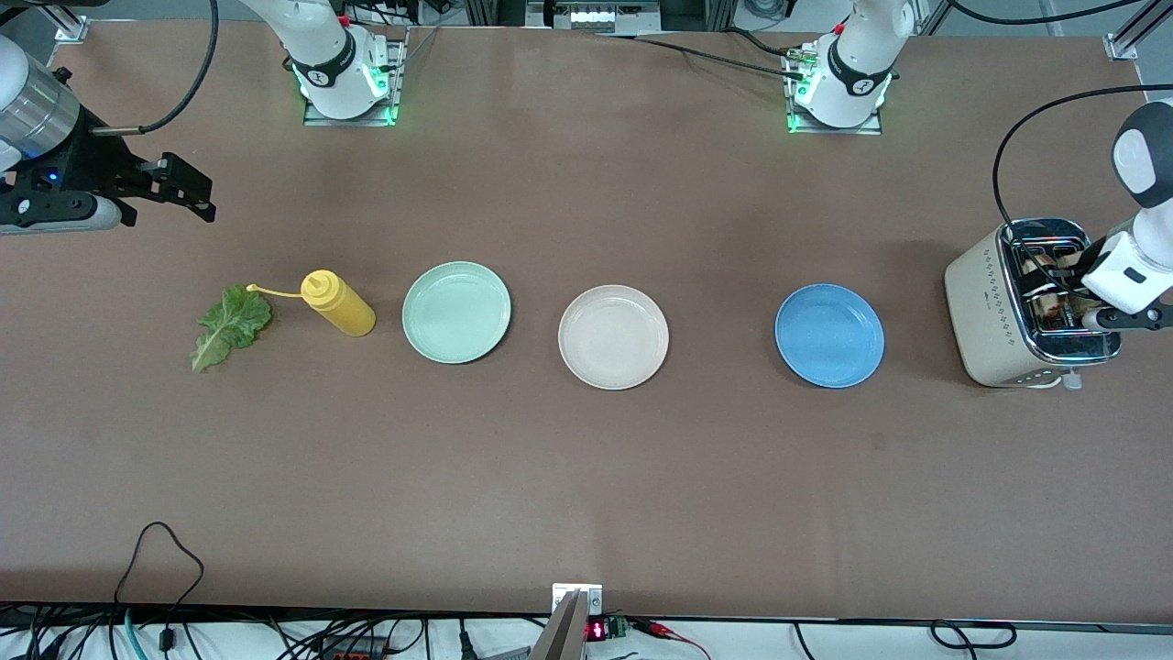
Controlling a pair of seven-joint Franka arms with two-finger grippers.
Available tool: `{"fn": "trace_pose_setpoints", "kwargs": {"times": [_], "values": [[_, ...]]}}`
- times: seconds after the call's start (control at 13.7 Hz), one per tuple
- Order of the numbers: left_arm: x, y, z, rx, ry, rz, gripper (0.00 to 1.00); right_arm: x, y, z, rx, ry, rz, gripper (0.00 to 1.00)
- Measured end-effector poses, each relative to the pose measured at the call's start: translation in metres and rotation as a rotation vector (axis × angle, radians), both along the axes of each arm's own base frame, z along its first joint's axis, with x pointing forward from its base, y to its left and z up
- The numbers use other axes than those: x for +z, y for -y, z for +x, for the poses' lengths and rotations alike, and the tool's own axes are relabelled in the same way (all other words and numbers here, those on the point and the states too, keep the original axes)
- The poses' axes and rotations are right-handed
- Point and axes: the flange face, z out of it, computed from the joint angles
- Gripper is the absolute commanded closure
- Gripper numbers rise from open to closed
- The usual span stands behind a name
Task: Make sandwich in beige plate with both arms
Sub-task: 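Reach the left gripper to the toaster and grip a bread slice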
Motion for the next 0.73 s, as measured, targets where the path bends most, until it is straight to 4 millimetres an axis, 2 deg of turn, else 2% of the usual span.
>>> {"fn": "trace_pose_setpoints", "kwargs": {"times": [0.07, 0.15, 0.29, 0.51, 0.73], "values": [[-0.005, -0.002, -0.005, -0.001, -0.003, -0.002, 0.56, 0.000, 0.000, 0.000, 0.000, 0.000, 0.000, 0.00], [-0.010, -0.002, -0.010, -0.002, -0.011, -0.005, 0.69, 0.000, 0.000, 0.000, 0.000, 0.000, 0.000, 0.00], [-0.014, -0.007, -0.017, -0.012, -0.023, -0.010, 0.84, -0.001, 0.000, 0.000, 0.000, -0.001, 0.000, 0.00], [-0.014, -0.012, -0.022, -0.008, -0.031, -0.012, 0.98, -0.001, 0.000, 0.000, 0.000, -0.002, 0.000, 0.00], [-0.013, -0.013, -0.024, -0.005, -0.042, -0.014, 0.99, -0.001, 0.000, 0.000, 0.000, -0.002, 0.000, 0.00]]}}
